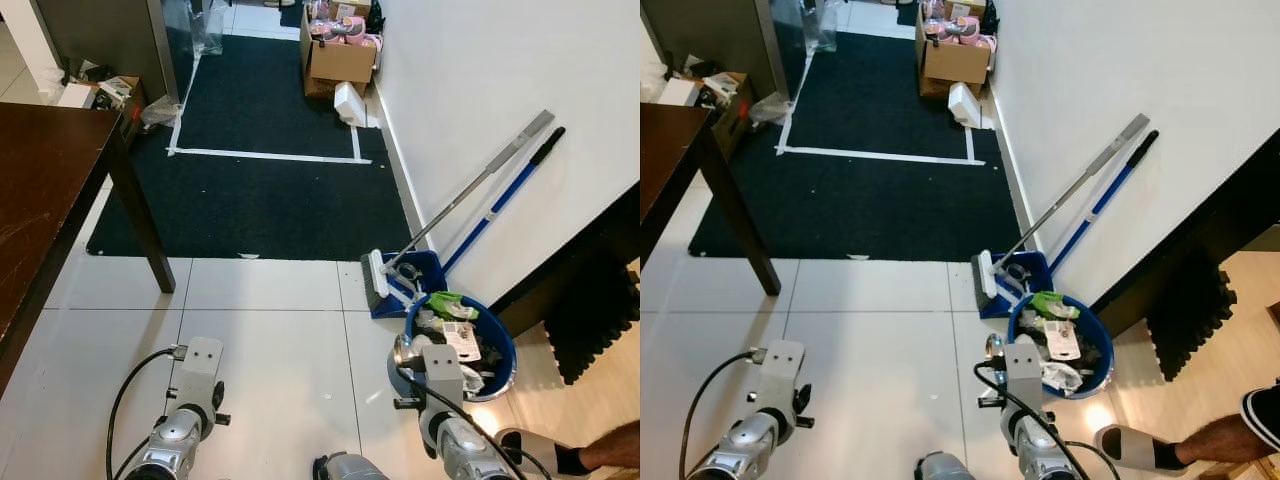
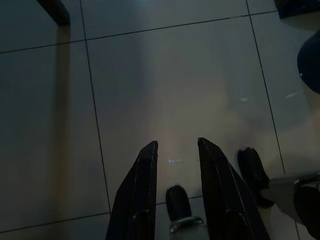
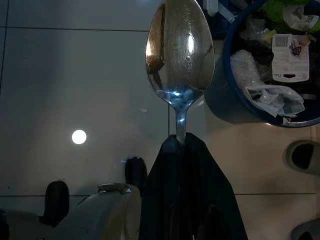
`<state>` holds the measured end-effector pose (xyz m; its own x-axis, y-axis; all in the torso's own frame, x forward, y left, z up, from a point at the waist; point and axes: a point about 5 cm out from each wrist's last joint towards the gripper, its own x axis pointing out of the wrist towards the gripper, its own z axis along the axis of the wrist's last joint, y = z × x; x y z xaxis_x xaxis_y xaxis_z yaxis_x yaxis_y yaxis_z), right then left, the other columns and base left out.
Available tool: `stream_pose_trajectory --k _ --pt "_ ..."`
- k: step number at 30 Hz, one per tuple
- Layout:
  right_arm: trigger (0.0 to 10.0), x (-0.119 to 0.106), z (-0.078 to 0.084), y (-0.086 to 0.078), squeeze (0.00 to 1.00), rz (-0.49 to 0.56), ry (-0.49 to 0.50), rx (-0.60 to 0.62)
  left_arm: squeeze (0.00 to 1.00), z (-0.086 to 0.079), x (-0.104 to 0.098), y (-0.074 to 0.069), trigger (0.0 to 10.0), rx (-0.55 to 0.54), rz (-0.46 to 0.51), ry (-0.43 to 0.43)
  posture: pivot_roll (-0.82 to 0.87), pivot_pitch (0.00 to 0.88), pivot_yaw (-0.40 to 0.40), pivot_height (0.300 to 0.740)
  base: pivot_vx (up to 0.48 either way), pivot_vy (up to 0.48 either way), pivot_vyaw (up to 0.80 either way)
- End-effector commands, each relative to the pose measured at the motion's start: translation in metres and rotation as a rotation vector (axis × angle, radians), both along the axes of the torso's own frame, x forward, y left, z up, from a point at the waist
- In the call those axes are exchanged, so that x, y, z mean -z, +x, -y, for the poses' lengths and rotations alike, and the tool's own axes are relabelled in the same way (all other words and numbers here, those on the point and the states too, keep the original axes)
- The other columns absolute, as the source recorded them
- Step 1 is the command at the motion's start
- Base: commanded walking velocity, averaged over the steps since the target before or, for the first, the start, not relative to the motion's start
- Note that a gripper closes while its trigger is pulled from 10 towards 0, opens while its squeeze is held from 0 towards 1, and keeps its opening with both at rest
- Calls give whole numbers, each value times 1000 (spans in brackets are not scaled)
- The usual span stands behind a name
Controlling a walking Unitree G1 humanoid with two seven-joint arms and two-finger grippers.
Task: Setting the table
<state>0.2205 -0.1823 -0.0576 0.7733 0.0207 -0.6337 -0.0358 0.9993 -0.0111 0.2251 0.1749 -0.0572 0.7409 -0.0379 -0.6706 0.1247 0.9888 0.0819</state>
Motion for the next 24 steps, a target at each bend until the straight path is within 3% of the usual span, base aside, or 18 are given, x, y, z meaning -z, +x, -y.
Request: stream_pose_trajectory --k 1,24 --pt "10000 2 2 -5 0 -8 -2 14 0 2 4 -6 10000 10 -24 1 42 50 -48 740 0 0 0" --pt "10000 4 2 -8 0 -15 0 33 0 -3 8 -13 10000 -15 -49 8 48 62 -33 740 0 0 0"
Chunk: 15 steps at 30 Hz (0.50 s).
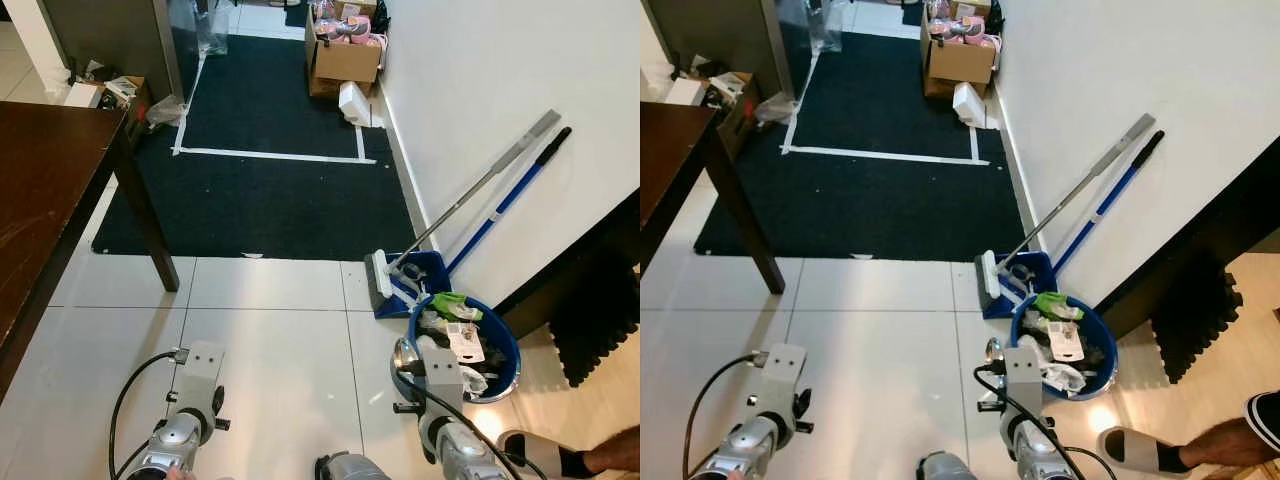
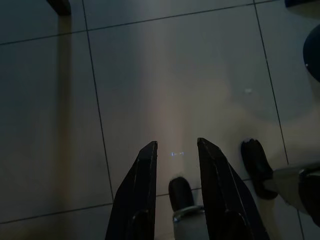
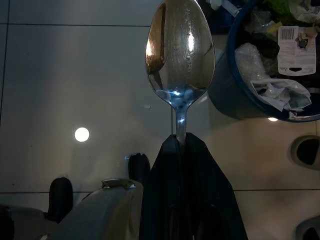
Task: Setting the table
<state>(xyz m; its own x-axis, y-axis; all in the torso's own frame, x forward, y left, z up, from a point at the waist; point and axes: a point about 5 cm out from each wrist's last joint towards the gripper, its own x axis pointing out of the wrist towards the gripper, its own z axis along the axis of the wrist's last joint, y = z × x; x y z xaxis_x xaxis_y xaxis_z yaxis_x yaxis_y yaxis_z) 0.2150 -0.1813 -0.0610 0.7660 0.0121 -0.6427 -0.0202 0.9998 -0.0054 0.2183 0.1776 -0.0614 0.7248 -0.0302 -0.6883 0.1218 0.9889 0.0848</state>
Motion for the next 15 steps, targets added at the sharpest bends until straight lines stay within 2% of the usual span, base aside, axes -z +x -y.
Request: stream_pose_trajectory --k 1,15 --pt "10000 1 4 -3 0 -3 -5 17 0 0 4 -6 10000 -10 -25 2 48 62 -33 740 0 0 0" --pt "10000 2 5 -5 0 -2 -28 11 0 -2 5 -8 10000 -45 -22 3 42 68 -37 740 0 0 0"
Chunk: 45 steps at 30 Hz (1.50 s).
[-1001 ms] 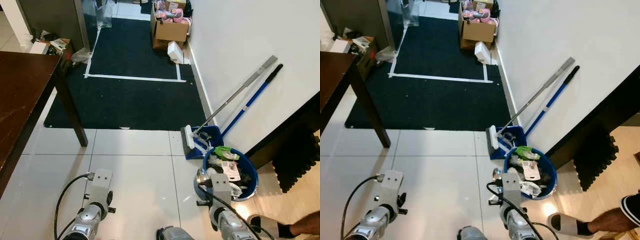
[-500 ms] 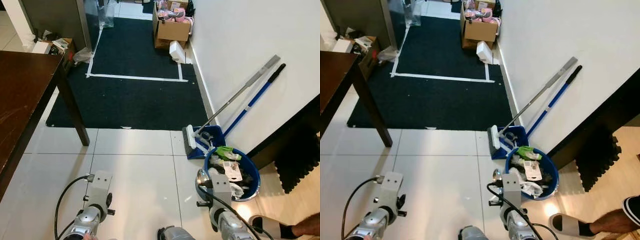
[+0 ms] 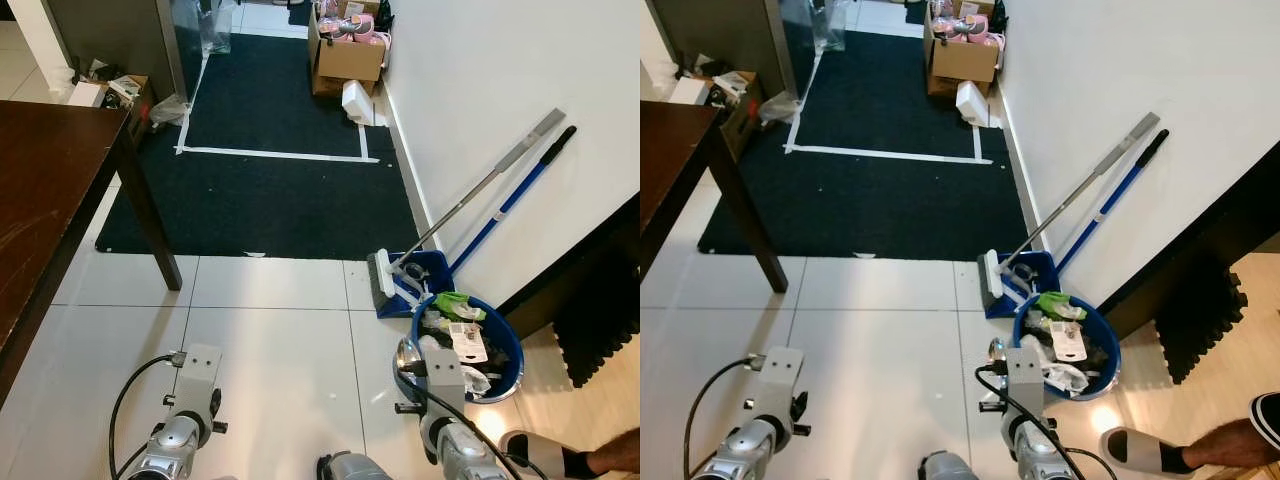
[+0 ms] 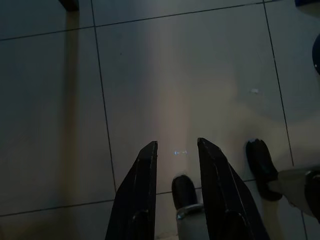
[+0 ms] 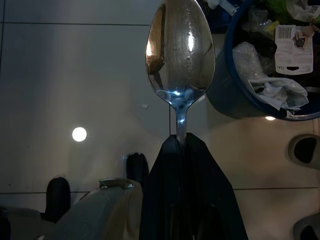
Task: Setting the table
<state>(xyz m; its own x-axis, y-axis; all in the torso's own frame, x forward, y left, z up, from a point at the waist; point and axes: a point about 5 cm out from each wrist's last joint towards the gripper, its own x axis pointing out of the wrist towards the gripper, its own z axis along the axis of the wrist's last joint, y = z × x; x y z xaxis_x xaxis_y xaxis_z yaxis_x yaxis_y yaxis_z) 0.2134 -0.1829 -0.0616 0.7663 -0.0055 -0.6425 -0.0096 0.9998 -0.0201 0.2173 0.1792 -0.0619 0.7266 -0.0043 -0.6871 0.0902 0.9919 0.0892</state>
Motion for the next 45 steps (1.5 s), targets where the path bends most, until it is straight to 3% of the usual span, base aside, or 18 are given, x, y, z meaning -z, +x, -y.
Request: stream_pose_trajectory --k 1,45 --pt "10000 1 3 -3 0 -2 -14 -1 0 0 4 -6 10000 -14 -24 -1 43 73 -39 740 0 0 0" --pt "10000 -5 4 7 0 21 -36 -43 0 -3 0 -1 10000 -12 3 9 48 67 -30 740 0 0 0"
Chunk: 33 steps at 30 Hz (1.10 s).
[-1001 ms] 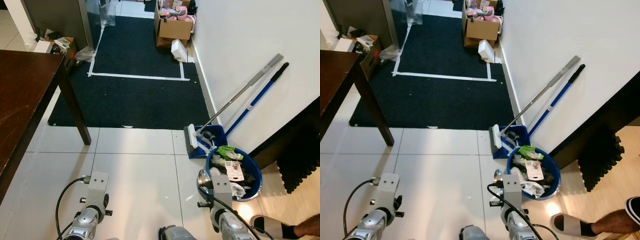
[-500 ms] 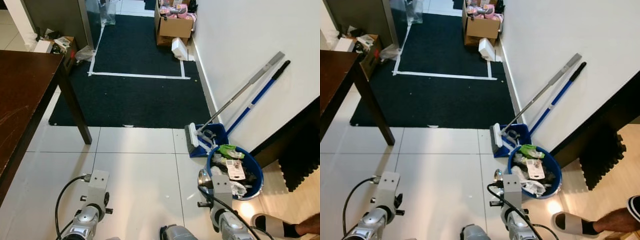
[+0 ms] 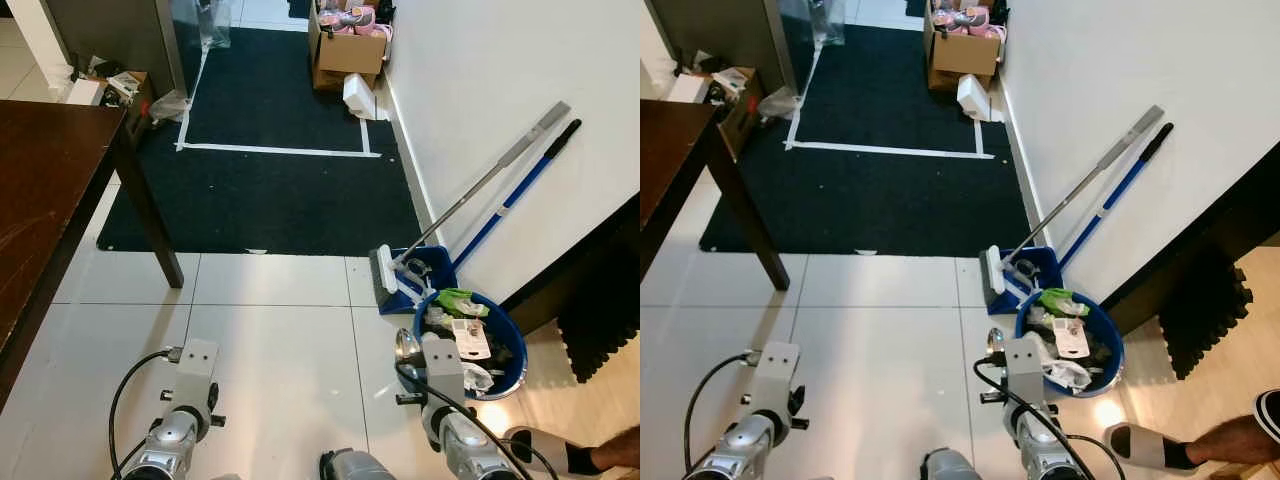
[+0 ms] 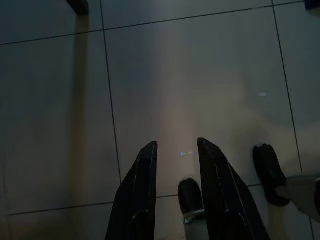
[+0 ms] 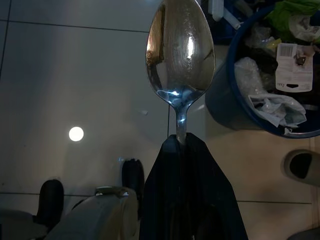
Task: Setting the table
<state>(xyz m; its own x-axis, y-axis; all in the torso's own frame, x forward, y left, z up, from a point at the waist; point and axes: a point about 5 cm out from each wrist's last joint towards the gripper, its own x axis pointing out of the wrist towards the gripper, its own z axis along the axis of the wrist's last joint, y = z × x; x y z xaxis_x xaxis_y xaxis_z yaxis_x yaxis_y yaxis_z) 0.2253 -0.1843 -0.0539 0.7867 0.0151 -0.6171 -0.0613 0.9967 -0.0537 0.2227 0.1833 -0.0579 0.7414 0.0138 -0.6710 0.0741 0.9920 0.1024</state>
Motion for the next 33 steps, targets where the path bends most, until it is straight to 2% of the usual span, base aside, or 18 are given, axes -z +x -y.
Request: stream_pose_trajectory --k 1,6,11,33 --pt "10000 4 1 -7 0 -17 -3 7 0 1 4 -7 10000 3 -21 -3 47 66 -29 740 0 0 0" --pt "10000 7 -2 -11 0 -23 2 4 0 1 5 -8 10000 8 -24 0 44 65 -24 740 0 0 0" --pt "10000 6 -2 -11 0 -19 4 5 0 1 0 -4 10000 12 36 -11 41 61 -23 740 0 0 0" --pt "10000 3 -2 -5 0 -1 16 -1 0 2 2 -6 10000 4 25 -14 47 69 -28 740 0 0 0"
